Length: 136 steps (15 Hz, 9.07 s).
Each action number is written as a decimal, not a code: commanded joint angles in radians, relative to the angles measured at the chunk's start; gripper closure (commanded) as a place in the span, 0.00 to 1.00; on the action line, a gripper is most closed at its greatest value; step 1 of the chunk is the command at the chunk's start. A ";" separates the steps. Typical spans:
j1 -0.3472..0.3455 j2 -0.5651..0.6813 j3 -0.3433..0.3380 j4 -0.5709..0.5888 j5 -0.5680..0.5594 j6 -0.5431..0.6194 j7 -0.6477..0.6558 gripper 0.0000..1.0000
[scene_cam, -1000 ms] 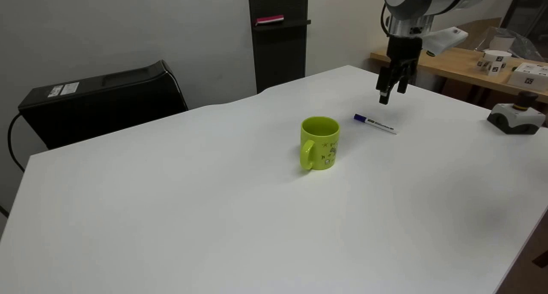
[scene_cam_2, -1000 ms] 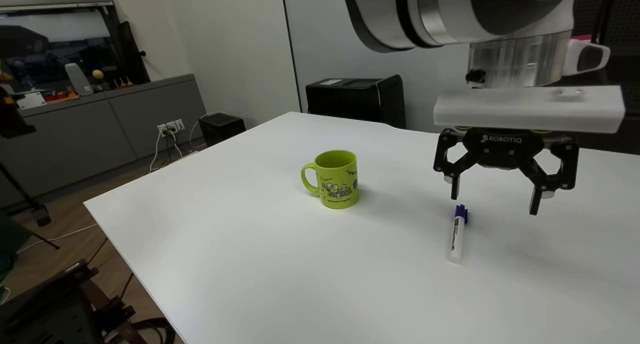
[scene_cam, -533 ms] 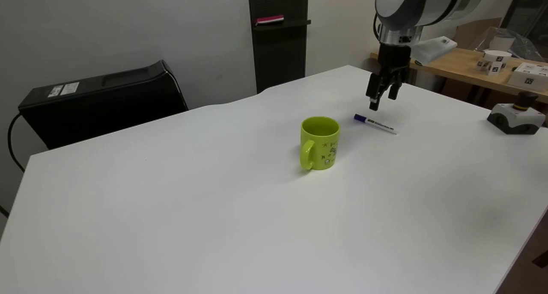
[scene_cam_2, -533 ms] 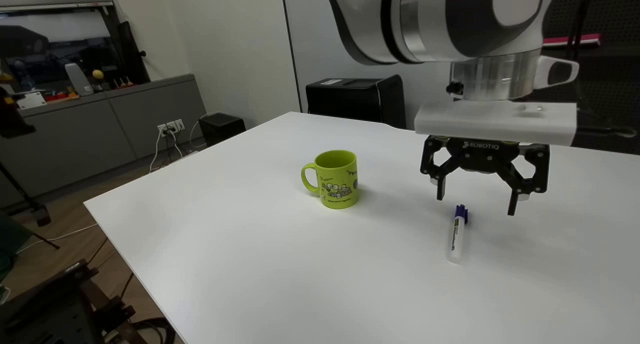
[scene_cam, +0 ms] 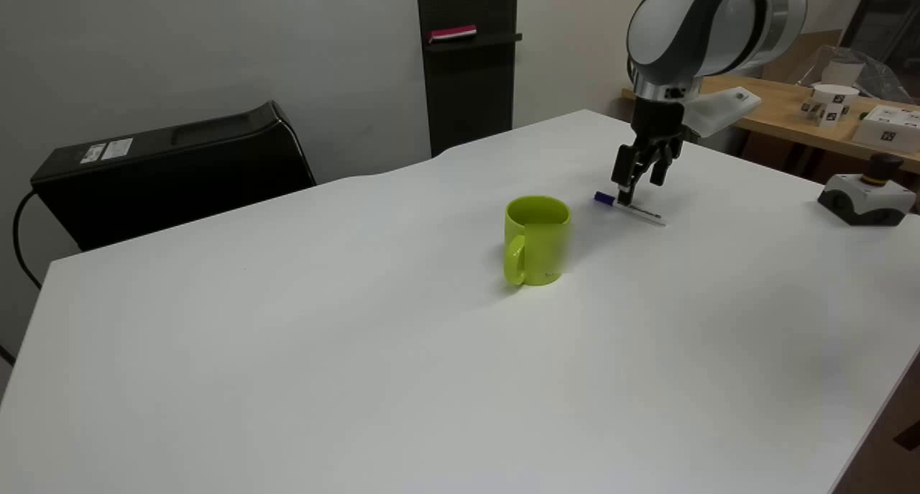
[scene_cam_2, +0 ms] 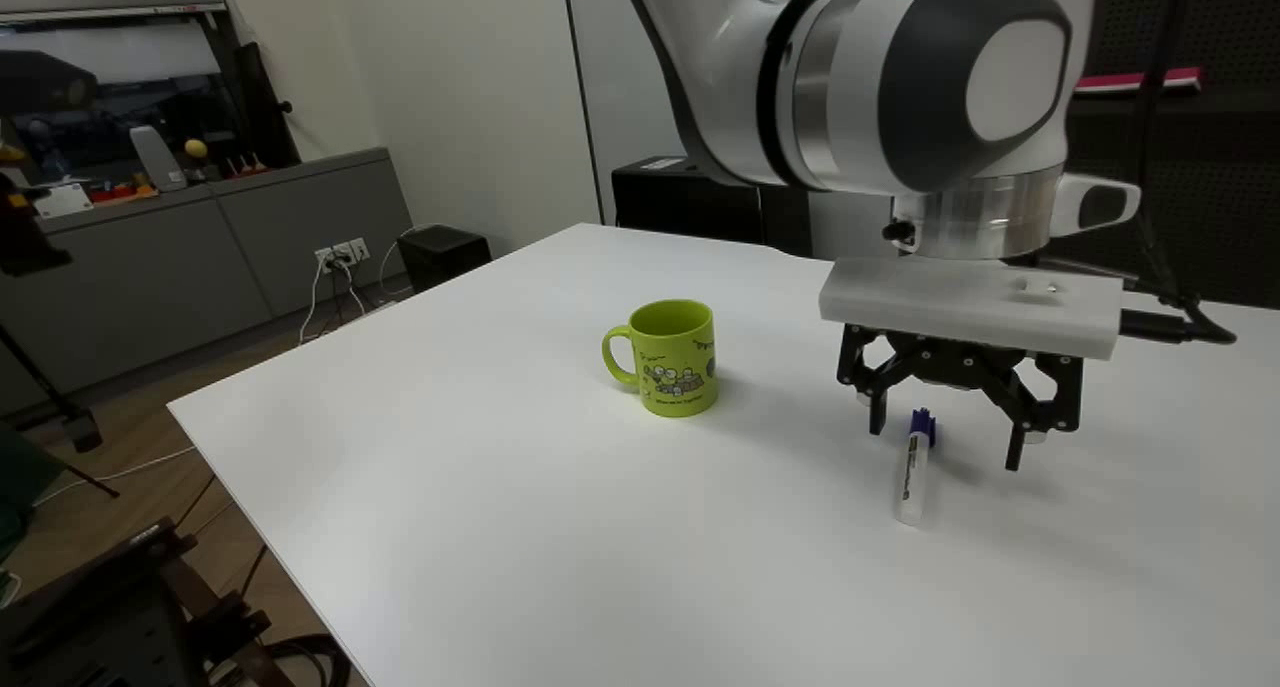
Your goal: Pick up the marker and put it in the white cup
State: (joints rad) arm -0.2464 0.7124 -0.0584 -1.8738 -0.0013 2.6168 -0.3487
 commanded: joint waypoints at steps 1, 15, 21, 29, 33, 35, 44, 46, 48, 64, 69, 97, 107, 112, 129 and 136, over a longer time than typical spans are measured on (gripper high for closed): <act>0.007 0.024 -0.010 0.019 -0.017 0.018 0.050 0.00; 0.013 0.043 -0.016 0.022 -0.021 0.047 0.080 0.00; 0.033 0.053 -0.024 0.022 -0.037 0.060 0.089 0.25; 0.014 0.048 -0.015 0.042 -0.019 0.045 0.103 0.83; -0.005 0.046 -0.024 0.068 -0.006 0.023 0.123 0.99; -0.008 0.048 -0.037 0.085 -0.006 0.004 0.142 0.96; 0.037 0.007 -0.099 0.232 -0.014 -0.219 0.289 0.96; 0.043 -0.013 -0.095 0.254 -0.014 -0.249 0.303 0.96; 0.051 -0.036 -0.092 0.268 -0.015 -0.269 0.314 0.96; 0.253 -0.142 -0.067 0.202 -0.128 -0.252 0.398 0.96; 0.309 -0.178 -0.065 0.135 -0.150 -0.210 0.464 0.96; 0.636 -0.280 -0.239 -0.198 -0.541 0.105 1.225 0.96; 0.640 -0.278 -0.238 -0.238 -0.787 0.103 1.494 0.96; 0.624 -0.276 -0.210 -0.268 -0.831 0.100 1.545 0.96; 0.790 -0.216 -0.352 -0.277 -0.979 0.130 1.768 0.96; 0.782 -0.225 -0.330 -0.285 -0.949 0.119 1.735 0.89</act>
State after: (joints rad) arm 0.5341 0.4941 -0.3822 -2.1480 -0.9509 2.7386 1.3711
